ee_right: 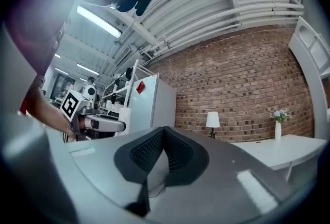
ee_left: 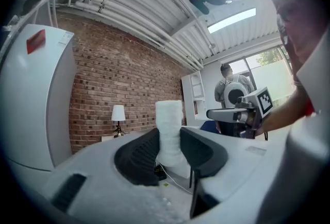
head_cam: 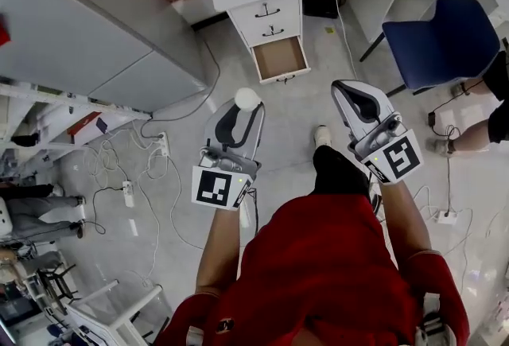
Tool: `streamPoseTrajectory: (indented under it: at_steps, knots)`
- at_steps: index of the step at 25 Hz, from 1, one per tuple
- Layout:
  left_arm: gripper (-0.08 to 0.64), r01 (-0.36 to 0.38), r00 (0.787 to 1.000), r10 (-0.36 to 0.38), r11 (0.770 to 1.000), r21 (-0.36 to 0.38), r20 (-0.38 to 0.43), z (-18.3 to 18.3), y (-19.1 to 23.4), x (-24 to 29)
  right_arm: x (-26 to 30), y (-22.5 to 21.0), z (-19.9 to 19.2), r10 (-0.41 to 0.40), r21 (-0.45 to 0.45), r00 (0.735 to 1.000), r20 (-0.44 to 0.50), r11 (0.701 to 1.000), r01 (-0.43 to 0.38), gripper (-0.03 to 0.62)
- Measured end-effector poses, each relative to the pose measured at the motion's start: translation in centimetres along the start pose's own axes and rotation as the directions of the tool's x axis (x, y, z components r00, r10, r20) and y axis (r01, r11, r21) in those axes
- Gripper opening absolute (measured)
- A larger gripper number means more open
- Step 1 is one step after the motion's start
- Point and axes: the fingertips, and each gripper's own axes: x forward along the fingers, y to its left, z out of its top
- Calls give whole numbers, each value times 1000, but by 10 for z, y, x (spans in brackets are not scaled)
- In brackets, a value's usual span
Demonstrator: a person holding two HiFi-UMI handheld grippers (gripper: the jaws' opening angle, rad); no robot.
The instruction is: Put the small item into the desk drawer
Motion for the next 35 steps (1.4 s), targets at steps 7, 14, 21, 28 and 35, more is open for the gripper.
streamPoseTrajectory:
  at_steps: [7,14,21,28,35]
  knots:
    - [129,-53,997,55,998,23,-58,-19,39,116,52,-113,-31,63,64,998,-16,996,-62,11]
    - [129,-88,991,90,996,25,-96,-31,73,186,97,-182,-54,119,88,993,-29,989,-116,11]
    - [129,-59,989,59,998,3,-138,-53,102,215,134,-197,-83,122,130,990,-70,985,-112,11]
    - [129,19,986,-22,1000,-19,-165,-95,128,231,166,-199,-117,77,128,991,-112,990,-62,11]
    - [129,66,980,-73,997,-43,-188,-158,149,250,187,-206,-176,48,120,988,-149,992,-31,11]
